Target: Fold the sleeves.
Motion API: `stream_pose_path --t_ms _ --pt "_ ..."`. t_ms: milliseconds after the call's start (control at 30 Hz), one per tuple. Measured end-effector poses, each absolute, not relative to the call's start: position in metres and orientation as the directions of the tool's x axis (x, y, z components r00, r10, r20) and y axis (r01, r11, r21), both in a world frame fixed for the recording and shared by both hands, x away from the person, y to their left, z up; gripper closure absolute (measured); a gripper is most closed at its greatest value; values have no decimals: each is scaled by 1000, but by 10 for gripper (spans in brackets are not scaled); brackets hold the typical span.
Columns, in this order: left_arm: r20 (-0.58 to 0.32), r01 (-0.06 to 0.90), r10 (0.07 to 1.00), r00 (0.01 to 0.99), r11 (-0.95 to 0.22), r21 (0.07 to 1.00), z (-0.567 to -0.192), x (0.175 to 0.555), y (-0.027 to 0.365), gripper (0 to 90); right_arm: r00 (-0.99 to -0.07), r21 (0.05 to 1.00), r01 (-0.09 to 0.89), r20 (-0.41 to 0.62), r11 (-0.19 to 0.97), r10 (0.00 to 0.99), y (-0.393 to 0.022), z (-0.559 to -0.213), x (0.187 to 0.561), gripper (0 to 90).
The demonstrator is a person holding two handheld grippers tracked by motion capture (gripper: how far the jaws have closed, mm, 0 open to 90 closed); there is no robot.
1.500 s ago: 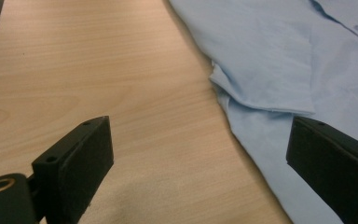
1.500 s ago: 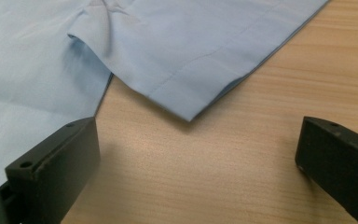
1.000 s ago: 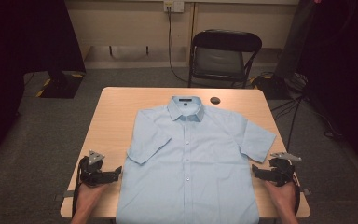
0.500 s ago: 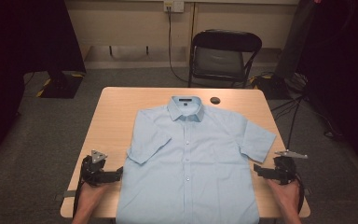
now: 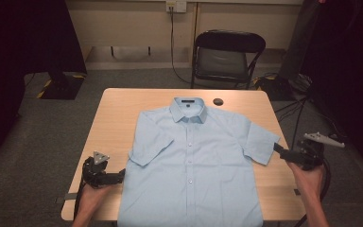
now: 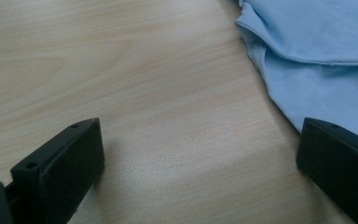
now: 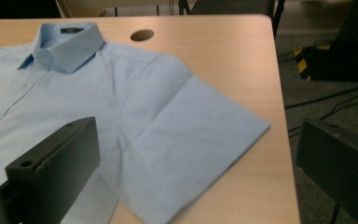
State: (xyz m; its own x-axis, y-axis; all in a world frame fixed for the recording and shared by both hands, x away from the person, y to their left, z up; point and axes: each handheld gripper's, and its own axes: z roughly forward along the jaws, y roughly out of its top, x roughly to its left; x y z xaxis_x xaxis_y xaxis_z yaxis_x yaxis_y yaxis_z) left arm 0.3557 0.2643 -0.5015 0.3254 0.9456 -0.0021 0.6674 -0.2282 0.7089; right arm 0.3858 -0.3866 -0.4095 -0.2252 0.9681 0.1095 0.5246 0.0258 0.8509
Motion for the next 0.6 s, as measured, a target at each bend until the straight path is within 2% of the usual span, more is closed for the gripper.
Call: stream_pose_path --t_ms 133,267,433,600 --pt "-3 668 946 324 -227 709 -501 356 264 5 -233 883 466 61 56 970 -384 -385 406 0" --pt "-3 668 946 324 -227 709 -501 356 264 5 -254 881 468 61 67 965 -383 -376 422 3" --pt "-3 668 946 323 -226 709 -501 356 264 6 -277 852 514 48 105 960 -383 -380 450 43" --pt "-3 668 946 323 -226 709 -501 356 264 6 -265 794 600 81 99 961 -392 -402 478 105"
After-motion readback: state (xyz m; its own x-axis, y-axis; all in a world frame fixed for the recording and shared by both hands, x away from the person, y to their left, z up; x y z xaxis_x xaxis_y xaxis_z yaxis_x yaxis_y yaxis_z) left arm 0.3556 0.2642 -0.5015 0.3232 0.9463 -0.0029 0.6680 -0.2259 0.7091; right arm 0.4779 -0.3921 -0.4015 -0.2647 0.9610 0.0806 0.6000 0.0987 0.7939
